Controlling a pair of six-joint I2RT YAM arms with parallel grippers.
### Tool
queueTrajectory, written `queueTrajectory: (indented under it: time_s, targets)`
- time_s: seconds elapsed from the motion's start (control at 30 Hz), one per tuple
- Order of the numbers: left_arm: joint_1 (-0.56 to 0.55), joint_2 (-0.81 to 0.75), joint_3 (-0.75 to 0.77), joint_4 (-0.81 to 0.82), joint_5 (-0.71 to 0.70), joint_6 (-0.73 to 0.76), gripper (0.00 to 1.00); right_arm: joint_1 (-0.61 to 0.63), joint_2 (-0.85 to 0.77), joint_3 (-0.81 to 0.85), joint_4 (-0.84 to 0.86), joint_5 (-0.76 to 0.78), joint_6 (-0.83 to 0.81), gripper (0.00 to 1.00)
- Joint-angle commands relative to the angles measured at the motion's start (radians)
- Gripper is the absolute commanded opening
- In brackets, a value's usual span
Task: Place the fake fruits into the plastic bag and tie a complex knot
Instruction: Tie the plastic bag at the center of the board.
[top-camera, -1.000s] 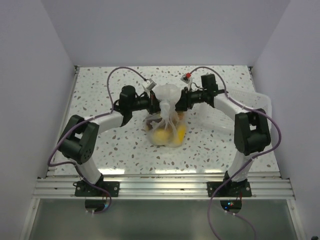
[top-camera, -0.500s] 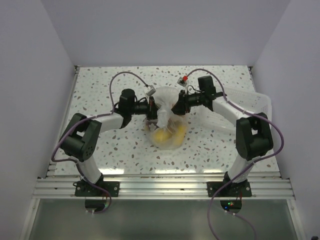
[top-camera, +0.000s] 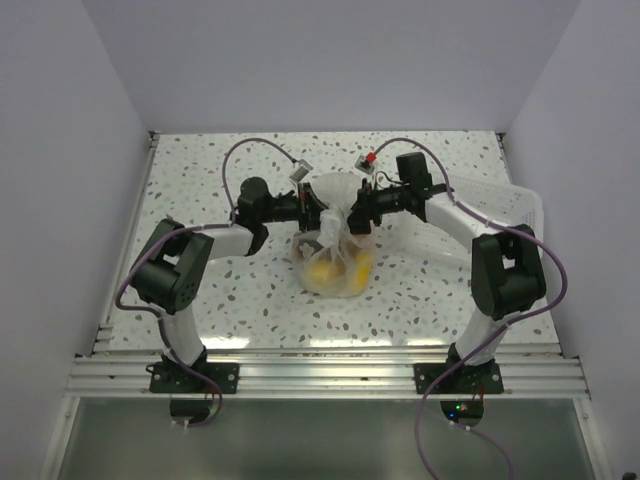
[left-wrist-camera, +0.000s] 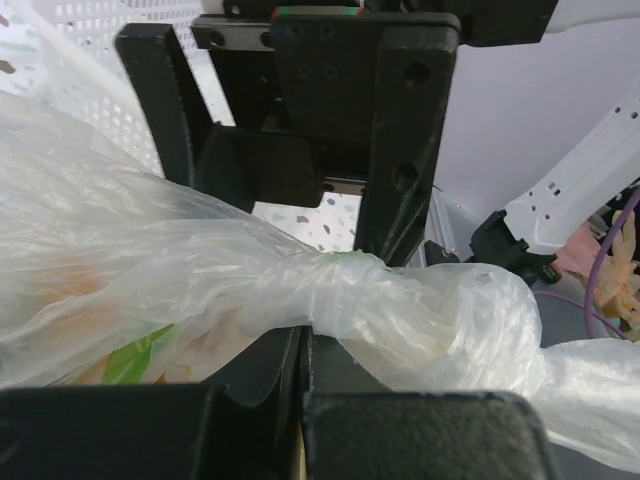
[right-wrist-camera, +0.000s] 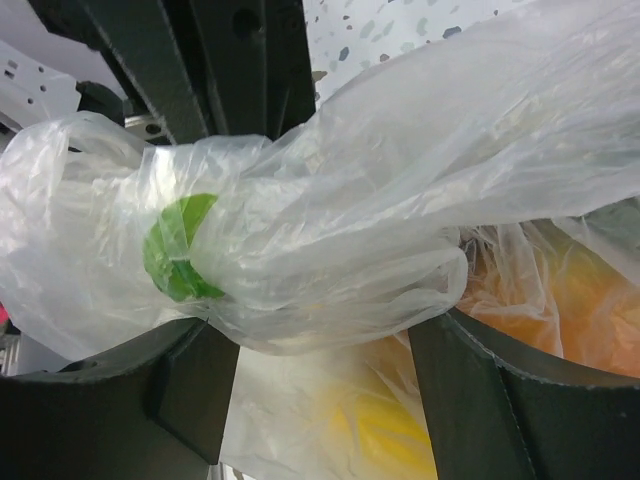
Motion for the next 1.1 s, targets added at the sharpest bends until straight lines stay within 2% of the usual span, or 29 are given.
queueTrajectory:
  time_s: [0.0,0.13,0.27,0.37,0.6,0.77,0.83,0.87,0.9,0.97,1.0,1.03,1.07]
  targets:
    - [-0.034,0.002,-0.029,0.108,0.044,-0.020,0.00,0.006,0.010,0.030,0.131,-0.049,0.125,0.69]
    - [-0.046,0.009,-0.047,0.022,-0.005,0.098,0.00,0.009,0.016,0.053,0.176,-0.094,0.150,0.70]
    - [-0.063,0.045,-0.002,0.023,-0.021,0.121,0.00,0.014,0.025,0.060,0.159,-0.123,0.141,0.70]
    - [-0.066,0.089,0.046,0.074,-0.013,0.083,0.00,0.029,0.030,0.063,0.122,-0.128,0.111,0.70]
    - [-0.075,0.169,0.063,0.446,-0.004,-0.156,0.00,0.052,0.047,0.047,0.116,-0.128,0.088,0.76]
    - [-0.087,0.184,0.052,0.650,-0.029,-0.294,0.00,0.055,0.068,0.040,0.154,-0.129,0.087,0.78]
    - [-0.093,0.191,0.045,0.683,-0.021,-0.327,0.00,0.055,0.077,0.051,0.182,-0.132,0.120,0.78]
    - [-0.095,0.188,0.028,0.683,-0.031,-0.327,0.00,0.052,0.079,0.066,0.152,-0.134,0.108,0.79]
    - [-0.090,0.184,0.020,0.685,-0.035,-0.325,0.00,0.042,0.080,0.121,-0.011,-0.129,-0.026,0.80]
    - [-0.083,0.174,0.005,0.685,-0.039,-0.319,0.00,0.007,0.087,0.184,-0.203,-0.114,-0.186,0.82]
    - [-0.078,0.169,0.000,0.680,-0.045,-0.319,0.00,-0.009,0.088,0.239,-0.297,-0.109,-0.333,0.95]
    - [-0.070,0.161,-0.001,0.677,-0.053,-0.322,0.00,-0.027,0.094,0.264,-0.459,-0.106,-0.397,0.99]
    - [-0.067,0.158,0.002,0.683,-0.056,-0.324,0.00,-0.064,0.099,0.289,-0.536,-0.105,-0.456,0.99]
